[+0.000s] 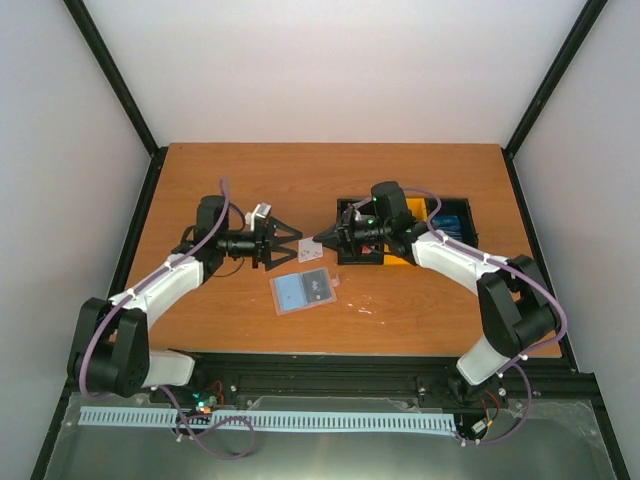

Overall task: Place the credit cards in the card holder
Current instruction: Pick up the credit card from the storage box.

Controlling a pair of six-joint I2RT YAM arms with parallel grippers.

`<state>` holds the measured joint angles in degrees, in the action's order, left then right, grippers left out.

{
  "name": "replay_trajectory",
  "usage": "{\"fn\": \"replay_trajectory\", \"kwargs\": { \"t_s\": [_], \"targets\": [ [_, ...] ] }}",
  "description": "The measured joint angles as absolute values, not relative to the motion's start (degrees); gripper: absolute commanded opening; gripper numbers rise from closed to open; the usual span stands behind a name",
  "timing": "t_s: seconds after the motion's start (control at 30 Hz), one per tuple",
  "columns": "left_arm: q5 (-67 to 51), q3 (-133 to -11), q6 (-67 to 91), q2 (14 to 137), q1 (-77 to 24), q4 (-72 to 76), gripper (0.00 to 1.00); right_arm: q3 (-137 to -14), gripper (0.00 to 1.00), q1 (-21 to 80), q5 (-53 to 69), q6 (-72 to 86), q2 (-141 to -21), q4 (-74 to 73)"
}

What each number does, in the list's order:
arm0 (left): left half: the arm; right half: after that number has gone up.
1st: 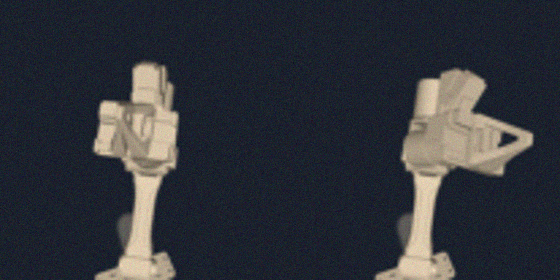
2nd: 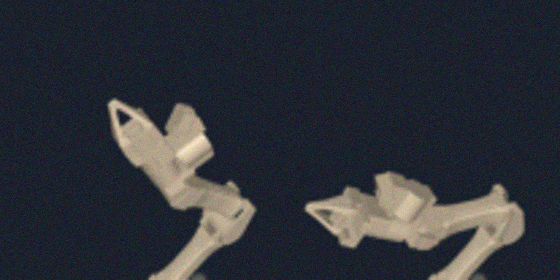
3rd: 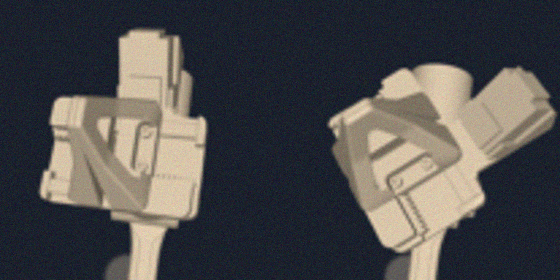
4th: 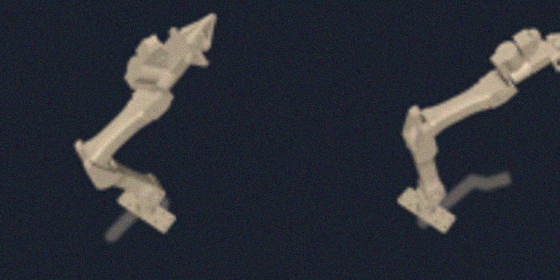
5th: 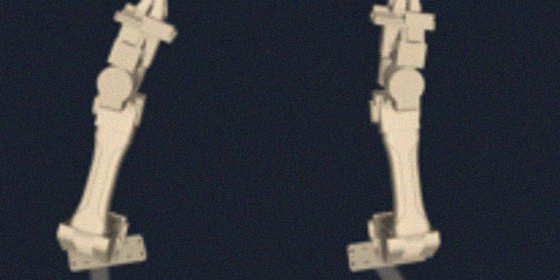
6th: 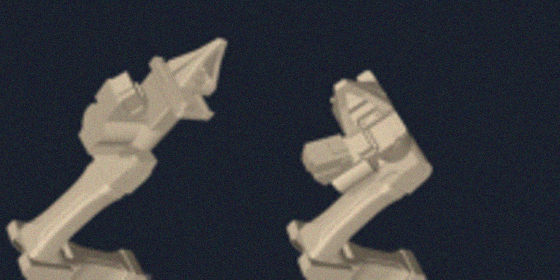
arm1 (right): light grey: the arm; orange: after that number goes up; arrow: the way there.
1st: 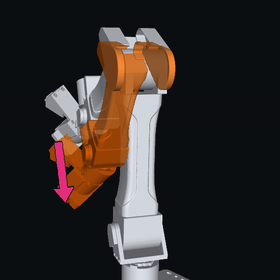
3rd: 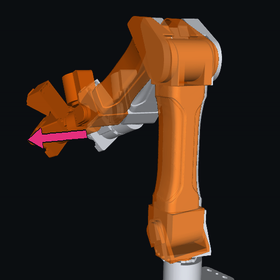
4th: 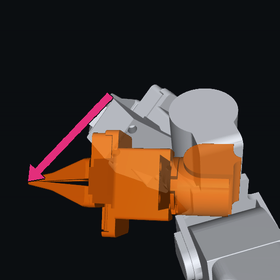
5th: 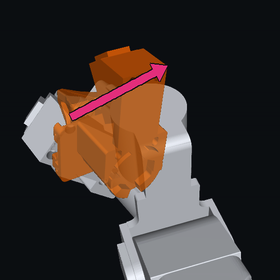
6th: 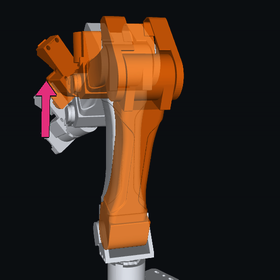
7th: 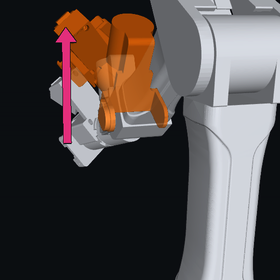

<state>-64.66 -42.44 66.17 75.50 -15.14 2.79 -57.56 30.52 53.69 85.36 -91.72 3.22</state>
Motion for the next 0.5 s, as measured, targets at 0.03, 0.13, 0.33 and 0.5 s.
{"fn": "replay_trajectory", "kwargs": {
  "t_s": [0.03, 0.13, 0.33, 0.5],
  "targets": [
    [-64.7, -42.1, 67.9, 75.5, -15.7, 3.6, 0.72, -57.6, 0.03, 30.5, 53.8, 85.3, -91.7, 3.2],
    [-64.5, -41.7, 72.8, 75.5, -18.1, 6.3, 0.65, -57.6, 0.03, 30.5, 54.2, 84.4, -91.4, 3.2],
    [-62.2, -41.0, 81.6, 74.9, -22.0, 12.6, 0.31, -56.6, 0.06, 30.6, 55.0, 80.9, -88.8, 4.1],
    [-59.1, -40.3, 84.8, 73.2, -23.0, 15.7, 0.01, -54.0, 0.26, 30.7, 56.6, 78.8, -85.3, 7.9]
  ]
}}
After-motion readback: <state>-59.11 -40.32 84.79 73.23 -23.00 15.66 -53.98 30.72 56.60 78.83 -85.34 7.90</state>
